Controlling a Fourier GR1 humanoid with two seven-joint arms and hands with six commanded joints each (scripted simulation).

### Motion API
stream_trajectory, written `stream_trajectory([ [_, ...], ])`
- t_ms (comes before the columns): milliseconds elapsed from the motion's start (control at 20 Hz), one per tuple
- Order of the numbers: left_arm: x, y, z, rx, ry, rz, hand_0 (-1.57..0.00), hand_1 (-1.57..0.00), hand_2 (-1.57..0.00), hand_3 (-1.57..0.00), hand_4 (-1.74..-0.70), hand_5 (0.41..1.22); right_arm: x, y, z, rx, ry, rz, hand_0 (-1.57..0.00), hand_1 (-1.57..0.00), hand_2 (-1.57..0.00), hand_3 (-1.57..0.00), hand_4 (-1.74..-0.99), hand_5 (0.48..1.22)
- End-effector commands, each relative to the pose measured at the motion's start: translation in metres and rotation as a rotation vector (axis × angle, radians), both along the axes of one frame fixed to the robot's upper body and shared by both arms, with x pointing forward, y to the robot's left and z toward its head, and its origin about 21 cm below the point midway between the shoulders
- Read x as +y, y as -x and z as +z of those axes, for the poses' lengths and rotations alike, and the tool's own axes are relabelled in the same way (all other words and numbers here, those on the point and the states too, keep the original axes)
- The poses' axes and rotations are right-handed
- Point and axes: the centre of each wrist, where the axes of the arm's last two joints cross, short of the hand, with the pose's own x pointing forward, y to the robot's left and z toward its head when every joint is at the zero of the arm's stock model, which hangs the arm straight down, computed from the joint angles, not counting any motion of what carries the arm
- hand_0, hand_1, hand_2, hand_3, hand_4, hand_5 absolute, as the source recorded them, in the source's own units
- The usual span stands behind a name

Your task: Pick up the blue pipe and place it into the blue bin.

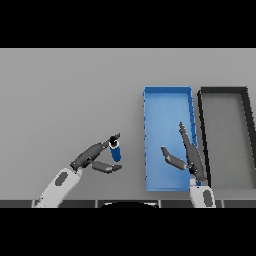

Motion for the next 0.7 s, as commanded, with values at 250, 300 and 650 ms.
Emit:
stream_trajectory([
  [250,-0.026,-0.009,-0.011,0.0,0.099,-0.031,0.0,0.0,0.0,0.0,-1.21,0.533,-0.005,-0.003,0.0,0.01,-0.008,-0.013,0.0,0.0,0.0,0.0,-1.206,0.606],
  [300,-0.03,-0.01,-0.011,-0.001,0.116,-0.021,0.0,0.0,-0.04,-0.01,-1.24,0.558,-0.004,-0.001,0.0,0.005,-0.005,-0.014,0.0,0.0,0.0,0.0,-1.204,0.605],
  [650,-0.045,-0.006,-0.017,0.034,0.17,0.005,-0.89,-1.0,-1.03,-1.01,-1.53,0.988,-0.008,-0.001,-0.001,0.005,-0.014,-0.013,0.0,0.0,0.0,0.0,-1.195,0.604],
])
